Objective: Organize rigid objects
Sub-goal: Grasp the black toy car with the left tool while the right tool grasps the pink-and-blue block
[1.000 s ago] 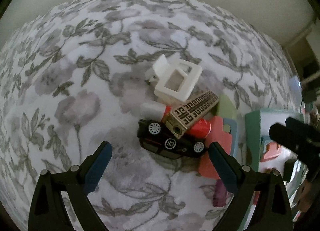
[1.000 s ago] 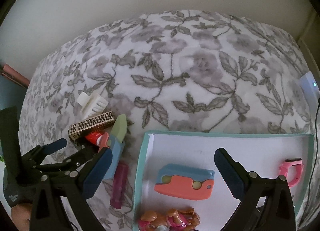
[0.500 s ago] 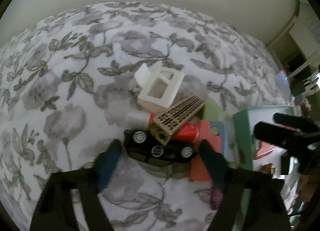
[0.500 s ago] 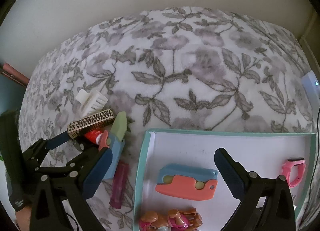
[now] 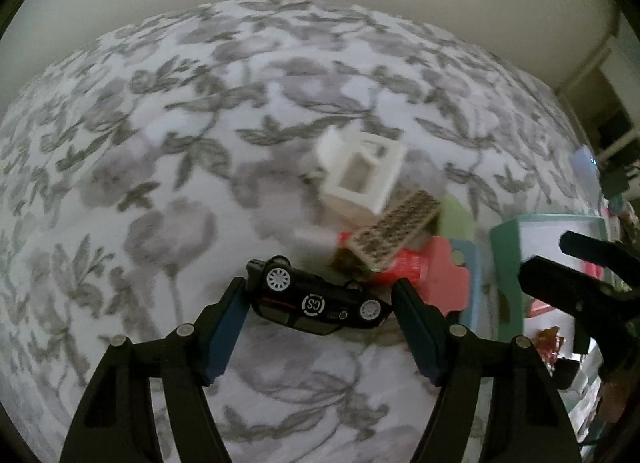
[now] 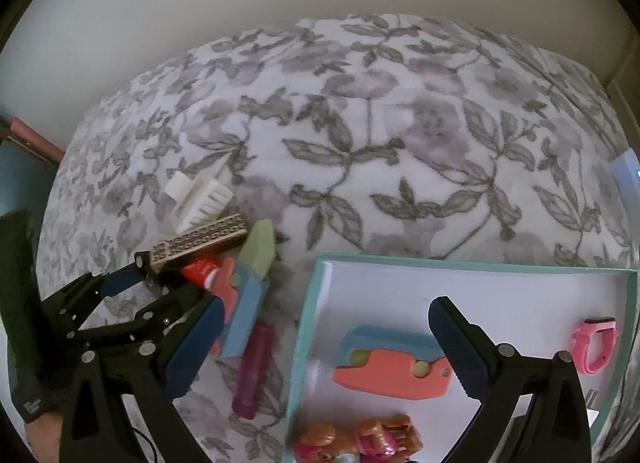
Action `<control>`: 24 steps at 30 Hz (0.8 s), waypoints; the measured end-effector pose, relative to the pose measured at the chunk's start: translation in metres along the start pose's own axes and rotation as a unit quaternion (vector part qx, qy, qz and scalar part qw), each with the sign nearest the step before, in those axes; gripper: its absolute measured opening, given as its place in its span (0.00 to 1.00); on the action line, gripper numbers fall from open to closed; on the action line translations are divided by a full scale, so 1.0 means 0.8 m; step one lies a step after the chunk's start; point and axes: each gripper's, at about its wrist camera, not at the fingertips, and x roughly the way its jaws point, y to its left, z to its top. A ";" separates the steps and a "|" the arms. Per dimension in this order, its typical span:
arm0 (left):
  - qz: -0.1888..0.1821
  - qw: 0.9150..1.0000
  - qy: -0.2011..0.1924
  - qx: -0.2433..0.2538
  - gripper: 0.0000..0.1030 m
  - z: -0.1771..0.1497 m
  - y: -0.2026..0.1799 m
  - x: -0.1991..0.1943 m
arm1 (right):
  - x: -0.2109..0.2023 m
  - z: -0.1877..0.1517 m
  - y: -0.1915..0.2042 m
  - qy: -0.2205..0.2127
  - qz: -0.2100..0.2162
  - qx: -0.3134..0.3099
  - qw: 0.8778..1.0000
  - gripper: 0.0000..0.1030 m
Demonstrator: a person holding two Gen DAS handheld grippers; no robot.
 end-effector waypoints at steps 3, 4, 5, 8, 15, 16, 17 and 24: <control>0.017 0.999 0.010 -0.026 0.72 -0.002 0.018 -0.002 | 0.002 -0.001 0.015 0.000 0.010 -0.011 1.000 1.00; 0.019 0.999 0.013 -0.033 0.72 -0.002 0.022 -0.002 | 0.003 -0.001 0.018 0.001 0.011 -0.014 1.000 1.00; 0.022 0.999 0.017 -0.044 0.72 -0.004 0.029 -0.002 | 0.003 -0.002 0.024 0.000 0.011 -0.020 1.000 1.00; 0.032 0.997 0.023 -0.066 0.72 -0.007 0.047 -0.004 | 0.005 -0.005 0.041 -0.004 0.011 -0.040 0.999 0.98; 0.035 0.995 0.019 -0.089 0.72 -0.014 0.071 -0.011 | 0.018 -0.014 0.074 -0.003 -0.009 -0.090 0.996 0.88; 0.035 0.995 0.018 -0.090 0.72 -0.014 0.071 -0.012 | 0.020 -0.015 0.077 -0.004 -0.018 -0.096 0.995 0.88; 0.034 0.995 0.016 -0.090 0.72 -0.014 0.073 -0.013 | 0.020 -0.015 0.078 -0.005 -0.021 -0.096 0.995 0.87; 0.037 0.995 0.018 -0.095 0.72 -0.009 0.072 -0.001 | 0.006 -0.014 0.081 -0.020 -0.013 -0.104 0.994 0.79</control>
